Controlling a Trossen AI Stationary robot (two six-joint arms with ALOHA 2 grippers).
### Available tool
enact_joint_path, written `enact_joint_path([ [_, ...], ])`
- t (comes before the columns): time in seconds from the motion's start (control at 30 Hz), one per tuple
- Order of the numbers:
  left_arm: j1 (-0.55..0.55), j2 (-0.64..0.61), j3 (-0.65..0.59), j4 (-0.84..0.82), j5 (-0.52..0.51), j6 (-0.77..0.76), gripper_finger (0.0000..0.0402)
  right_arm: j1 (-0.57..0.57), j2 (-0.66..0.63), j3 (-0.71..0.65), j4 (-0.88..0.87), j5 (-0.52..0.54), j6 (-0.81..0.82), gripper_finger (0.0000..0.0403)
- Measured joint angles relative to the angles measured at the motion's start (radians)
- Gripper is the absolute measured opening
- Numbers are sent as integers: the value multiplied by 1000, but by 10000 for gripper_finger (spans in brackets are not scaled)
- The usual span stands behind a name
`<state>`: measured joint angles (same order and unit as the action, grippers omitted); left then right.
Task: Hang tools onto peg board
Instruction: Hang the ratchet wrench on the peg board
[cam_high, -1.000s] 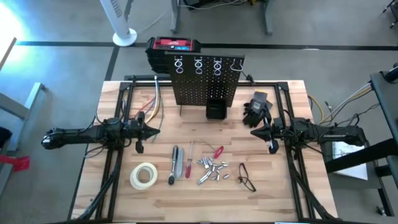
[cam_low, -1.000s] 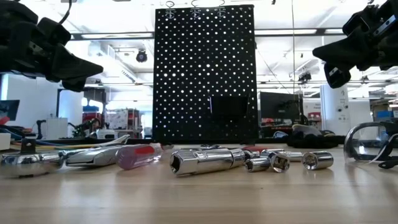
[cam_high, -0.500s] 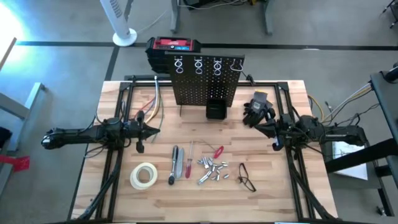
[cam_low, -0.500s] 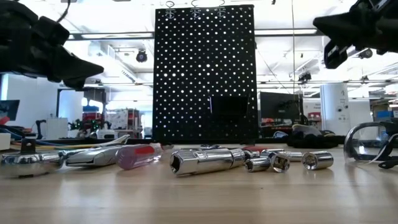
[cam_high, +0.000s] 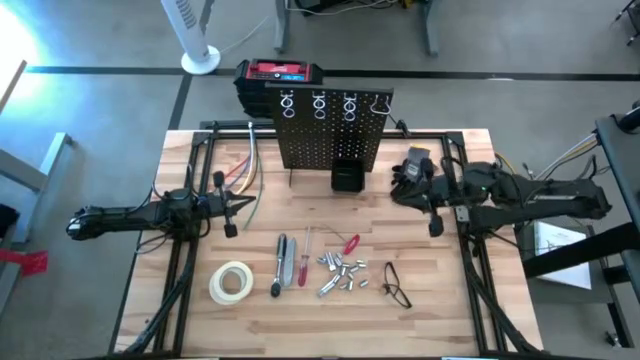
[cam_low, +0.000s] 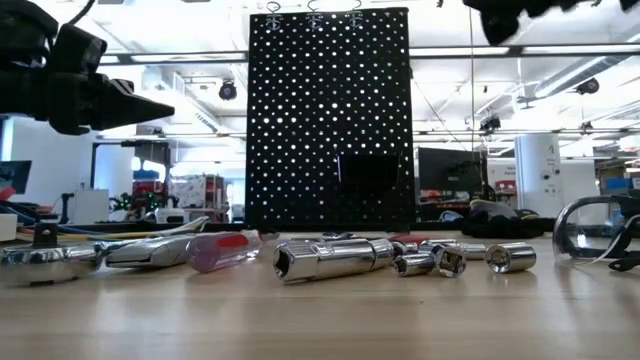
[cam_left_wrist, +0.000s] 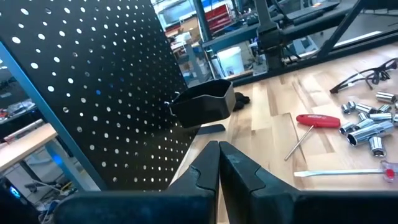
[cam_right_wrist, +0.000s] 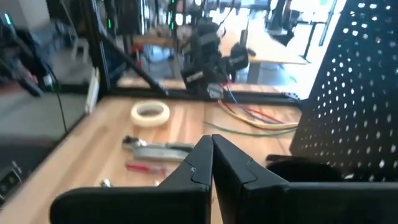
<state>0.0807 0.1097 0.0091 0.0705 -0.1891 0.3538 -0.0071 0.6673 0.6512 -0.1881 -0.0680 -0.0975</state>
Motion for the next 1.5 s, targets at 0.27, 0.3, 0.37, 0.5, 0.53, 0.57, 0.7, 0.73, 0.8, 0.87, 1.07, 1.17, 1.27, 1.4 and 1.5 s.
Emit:
enact_joint_path([
  [0.27,-1,0,0,2,18,-318,0,0,227,175,-259,25,-46,40],
  [0.3,0,0,0,3,7,-371,0,1,248,177,-288,24,-33,50],
  [0.37,0,0,0,10,-16,-431,0,10,282,175,-329,20,-1,71],
  [0.5,0,0,0,33,-21,-510,0,56,320,134,-336,27,108,107],
  [0.53,0,0,0,41,-20,-546,0,71,324,118,-325,44,136,112],
  [0.57,0,0,0,49,-20,-589,0,87,325,101,-320,66,154,116],
  [0.7,0,0,0,91,-21,-662,0,133,318,34,-304,153,190,118],
  [0.73,0,0,0,102,-21,-646,0,136,314,24,-305,161,200,117],
  [0.8,0,1,0,135,-21,-586,0,135,304,8,-303,167,223,114],
  [0.87,0,1,0,192,-21,-520,0,136,297,-8,-305,167,251,113],
  [1.07,0,8,0,292,-72,-411,0,133,319,-40,-295,167,280,118],
  [1.17,0,37,0,262,-172,-415,0,118,349,-35,-283,166,270,121],
  [1.27,0,86,0,259,-192,-417,0,97,383,27,-327,147,260,121],
  [1.4,0,160,0,287,-229,-425,0,75,420,94,-357,118,254,120],
  [1.5,0,223,0,305,-255,-448,0,62,440,95,-338,120,235,116],
])
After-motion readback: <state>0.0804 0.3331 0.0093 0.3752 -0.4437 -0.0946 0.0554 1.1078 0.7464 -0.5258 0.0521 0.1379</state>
